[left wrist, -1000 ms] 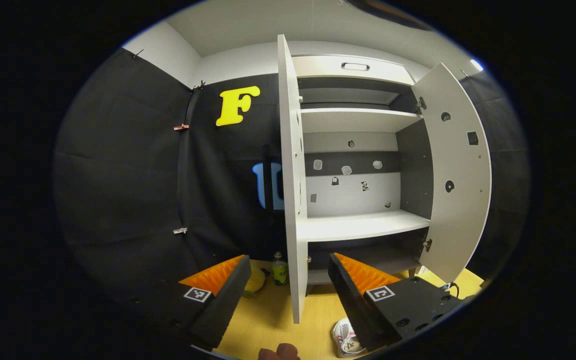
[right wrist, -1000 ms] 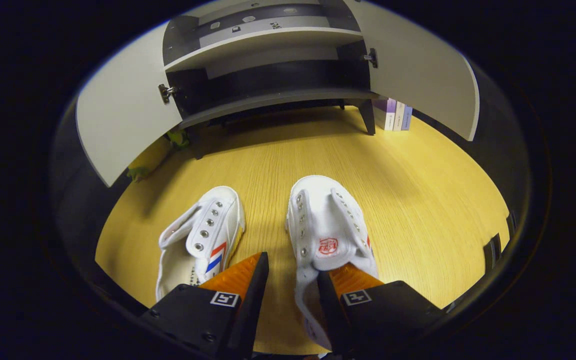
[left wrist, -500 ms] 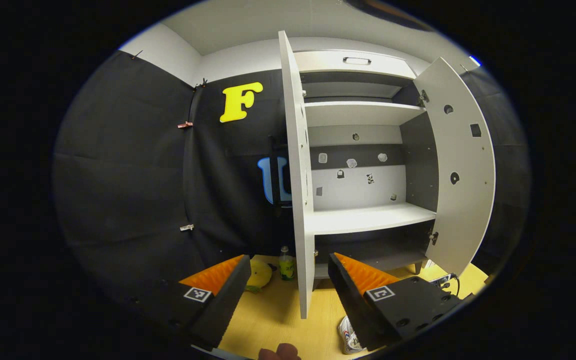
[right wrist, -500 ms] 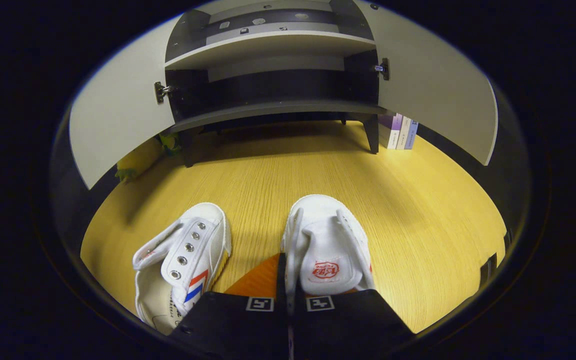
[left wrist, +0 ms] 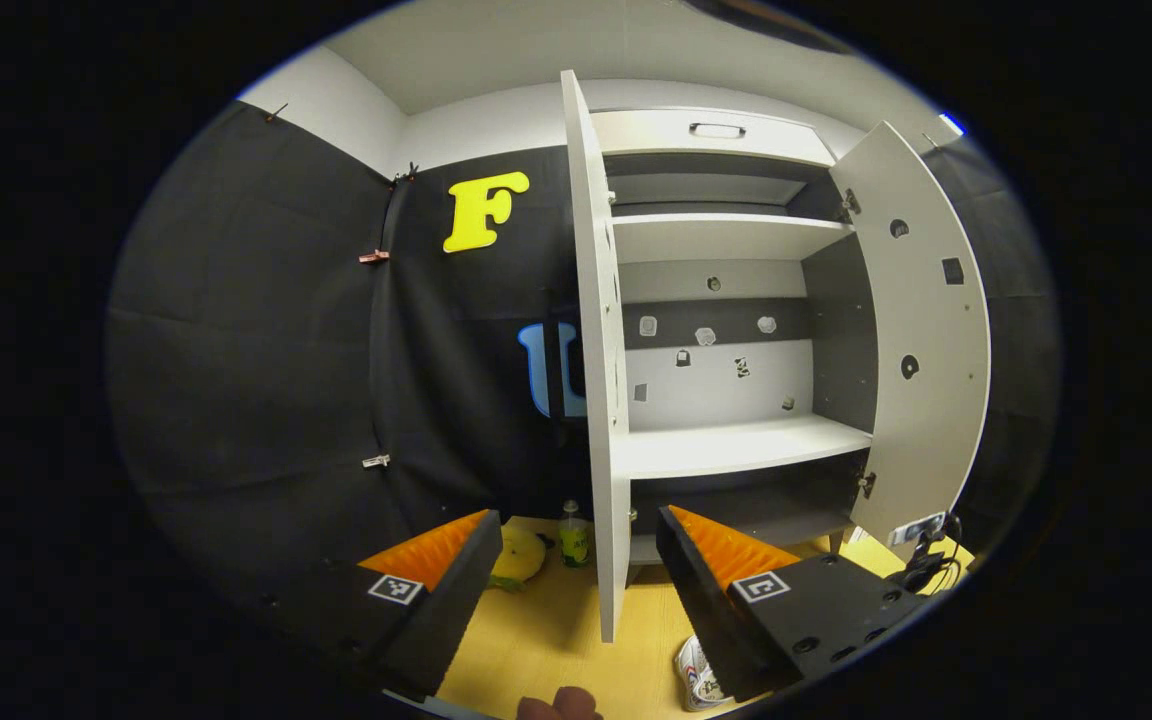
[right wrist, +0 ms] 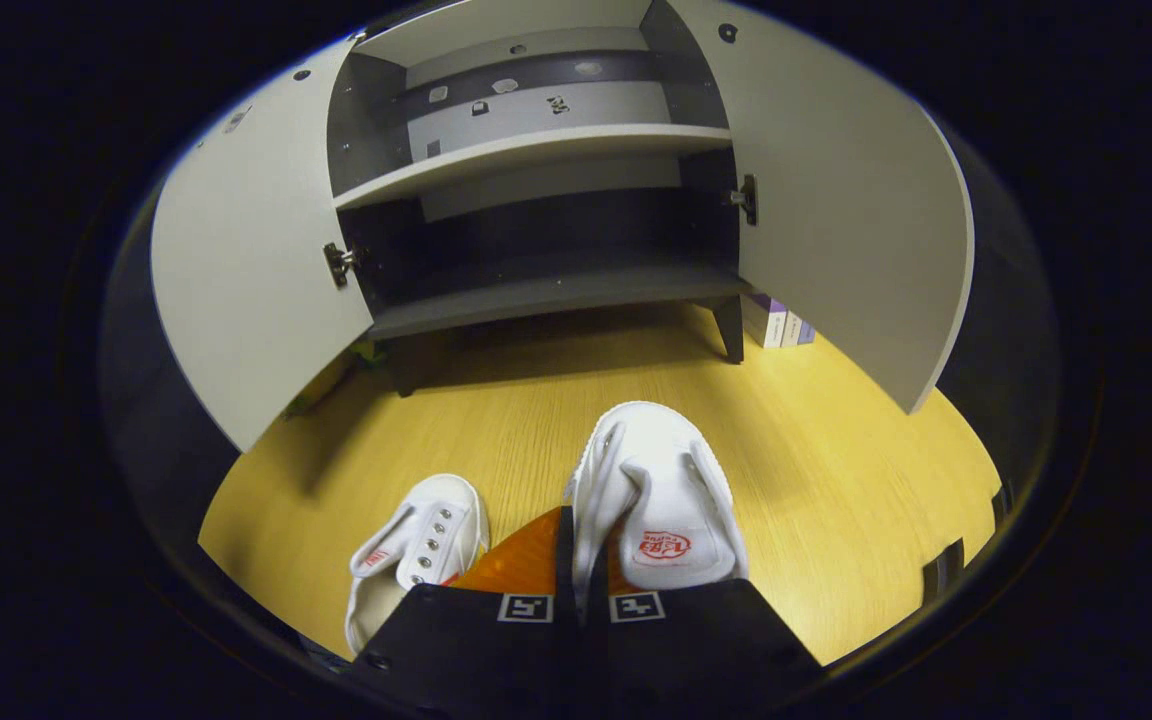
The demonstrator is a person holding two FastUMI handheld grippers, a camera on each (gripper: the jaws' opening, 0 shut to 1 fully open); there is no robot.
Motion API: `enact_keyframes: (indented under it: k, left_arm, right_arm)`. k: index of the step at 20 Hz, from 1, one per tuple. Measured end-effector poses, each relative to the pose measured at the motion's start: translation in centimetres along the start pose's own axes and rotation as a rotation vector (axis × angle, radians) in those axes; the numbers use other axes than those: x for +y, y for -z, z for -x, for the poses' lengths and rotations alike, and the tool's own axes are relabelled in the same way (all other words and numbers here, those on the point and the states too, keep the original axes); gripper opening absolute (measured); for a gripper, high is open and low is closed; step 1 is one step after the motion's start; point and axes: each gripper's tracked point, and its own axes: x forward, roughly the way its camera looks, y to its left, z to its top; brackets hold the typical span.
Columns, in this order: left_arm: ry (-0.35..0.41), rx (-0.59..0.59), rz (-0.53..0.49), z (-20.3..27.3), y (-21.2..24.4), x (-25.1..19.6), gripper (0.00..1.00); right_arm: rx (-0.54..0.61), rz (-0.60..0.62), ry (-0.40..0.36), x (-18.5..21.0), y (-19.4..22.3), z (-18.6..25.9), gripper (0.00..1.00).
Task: Grab one shoe with the right hand and put it into the shoe cabinet, grab the other shoe with the left hand and put it into the shoe cabinet; then close the right door with the right hand and the left door with the left hand.
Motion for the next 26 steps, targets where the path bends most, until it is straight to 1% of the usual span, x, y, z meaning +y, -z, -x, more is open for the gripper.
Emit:
enact_keyframes:
  k: [2, 5, 9, 13, 14, 19, 23, 26]
  left_arm:
    - [0.009, -0.005, 0.008, 0.0, -0.3, -0.1, 0.96]
    - [0.03, -0.005, 0.04, 0.3, -0.5, -0.3, 0.96]
    - [0.05, -0.012, 0.034, 0.4, -0.6, -0.4, 0.96]
    - [0.075, -0.007, 0.036, 0.6, -0.5, -0.8, 0.96]
    - [0.082, -0.006, 0.038, 0.6, -0.4, -1.0, 0.96]
    - [0.105, 0.003, 0.057, 0.5, -0.2, -1.8, 0.96]
    - [0.108, 0.008, 0.065, 0.3, -0.3, -2.7, 0.96]
    - [0.102, 0.009, 0.071, -0.3, -0.3, -3.4, 0.96]
  right_arm:
    - [-0.02, 0.01, -0.024, 0.7, -2.8, 1.7, 0.06]
    - [-0.083, 0.012, -0.055, 2.1, -8.1, 4.2, 0.06]
    - [-0.15, 0.005, -0.054, 3.8, -15.5, 6.3, 0.05]
    - [-0.23, -0.008, -0.064, 5.5, -23.5, 7.3, 0.05]
    - [-0.241, -0.008, -0.071, 6.1, -25.4, 7.0, 0.06]
    - [-0.306, 0.019, -0.056, 7.1, -34.3, 3.6, 0.05]
    - [-0.335, 0.067, -0.028, 6.7, -40.4, -1.0, 0.06]
    - [-0.311, 0.095, 0.002, 5.6, -43.1, -5.5, 0.05]
